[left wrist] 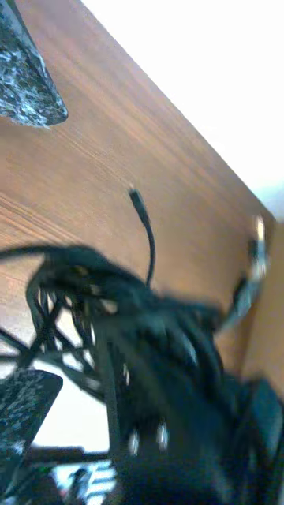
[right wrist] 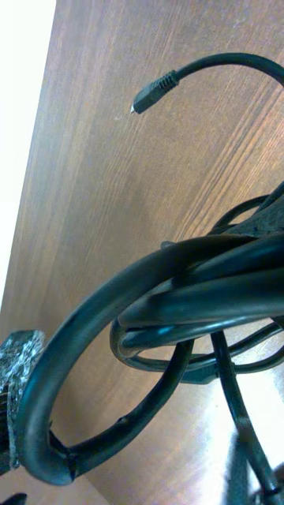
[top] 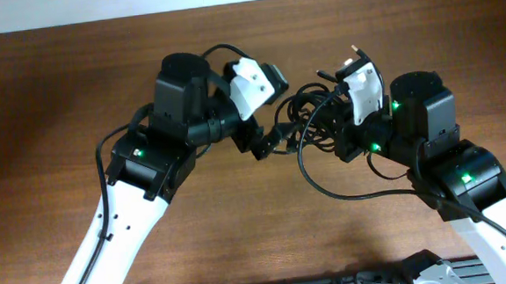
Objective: Untangle cables
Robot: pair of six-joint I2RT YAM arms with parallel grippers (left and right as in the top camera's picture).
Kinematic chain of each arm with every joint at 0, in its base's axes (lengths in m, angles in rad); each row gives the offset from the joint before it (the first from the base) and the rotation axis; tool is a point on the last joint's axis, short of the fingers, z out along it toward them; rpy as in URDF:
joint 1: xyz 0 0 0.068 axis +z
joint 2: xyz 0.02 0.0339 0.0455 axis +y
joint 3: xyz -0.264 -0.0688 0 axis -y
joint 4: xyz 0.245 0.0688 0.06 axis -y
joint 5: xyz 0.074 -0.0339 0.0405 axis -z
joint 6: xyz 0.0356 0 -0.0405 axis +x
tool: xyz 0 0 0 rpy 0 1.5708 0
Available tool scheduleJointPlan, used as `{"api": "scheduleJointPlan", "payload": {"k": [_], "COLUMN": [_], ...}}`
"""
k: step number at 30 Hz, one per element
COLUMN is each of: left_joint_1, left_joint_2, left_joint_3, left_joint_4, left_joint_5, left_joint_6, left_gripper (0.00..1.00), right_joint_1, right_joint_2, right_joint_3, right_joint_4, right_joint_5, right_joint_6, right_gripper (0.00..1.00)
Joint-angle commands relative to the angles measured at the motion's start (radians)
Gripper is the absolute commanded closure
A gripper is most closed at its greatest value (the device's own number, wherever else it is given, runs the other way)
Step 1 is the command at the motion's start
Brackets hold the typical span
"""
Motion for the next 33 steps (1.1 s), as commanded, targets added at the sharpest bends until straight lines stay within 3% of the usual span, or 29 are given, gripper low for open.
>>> {"api": "scheduleJointPlan", "payload": {"k": [1, 4, 11, 18, 28, 33], "left_joint_1": [-0.004, -0.003, -0.004, -0.004, -0.005, -0.005], "left_joint_2": [-0.018, -0.018, -0.018, -0.018, -0.018, -0.018], "left_joint_3": [0.011, 0.011, 0.011, 0.011, 0.011, 0.011], "left_joint_4": [-0.002, -0.004, -0.006, -0.003, 0.001, 0.016], "left_joint_5": [-0.179, -0.269, -0.265, -0.087, -0.033, -0.034], "left_joint_6": [-0.148, -0.222, -0.224, -0.163, -0.163, -0.163], "left_gripper": [0.01, 0.01, 0.01, 0.01, 0.01, 0.01], "right_joint_1": [-0.007, -0.007, -0.007, -0.007, -0.007, -0.007], "right_joint_2": [-0.010, -0.010, -0.010, -0.010, -0.010, -0.010], "right_joint_3": [0.012, 0.012, 0.012, 0.012, 0.012, 0.012], "right_joint_4": [0.007, 0.006, 0.007, 0.010, 0.039, 0.049], "right_joint_5": [0.020, 0.020, 0.019, -0.009, -0.103, -0.195], "right_joint_6": [0.019, 0.019, 0.019, 0.018, 0.014, -0.061], "right_gripper": [0.96, 0.96, 0.96, 0.96, 0.96, 0.96]}}
